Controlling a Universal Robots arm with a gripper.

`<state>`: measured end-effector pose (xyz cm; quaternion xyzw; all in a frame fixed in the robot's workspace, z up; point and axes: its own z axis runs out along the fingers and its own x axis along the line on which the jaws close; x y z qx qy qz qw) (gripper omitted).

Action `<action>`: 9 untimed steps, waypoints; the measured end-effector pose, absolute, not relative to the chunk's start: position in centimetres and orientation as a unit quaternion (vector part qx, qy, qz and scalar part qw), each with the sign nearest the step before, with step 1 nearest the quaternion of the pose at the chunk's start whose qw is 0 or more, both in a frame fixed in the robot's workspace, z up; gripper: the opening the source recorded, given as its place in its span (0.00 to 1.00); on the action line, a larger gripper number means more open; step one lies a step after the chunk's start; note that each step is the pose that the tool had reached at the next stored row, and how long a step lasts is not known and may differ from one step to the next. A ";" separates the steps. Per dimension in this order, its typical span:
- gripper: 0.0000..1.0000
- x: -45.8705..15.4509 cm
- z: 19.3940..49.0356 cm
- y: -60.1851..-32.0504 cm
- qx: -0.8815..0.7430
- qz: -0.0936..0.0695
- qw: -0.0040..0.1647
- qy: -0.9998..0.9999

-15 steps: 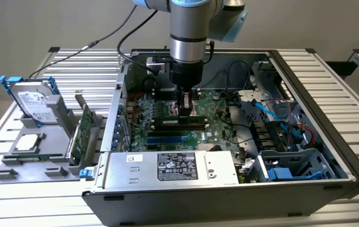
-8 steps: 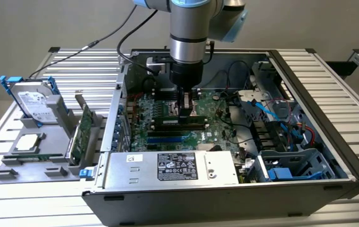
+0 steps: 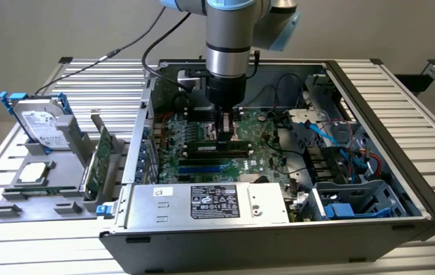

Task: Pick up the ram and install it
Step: 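Insert the ram into the slot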

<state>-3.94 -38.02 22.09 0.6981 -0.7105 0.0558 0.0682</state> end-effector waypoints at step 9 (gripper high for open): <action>0.14 -4.0 22.0 -38.0 0.694 0.056 0.068 -0.714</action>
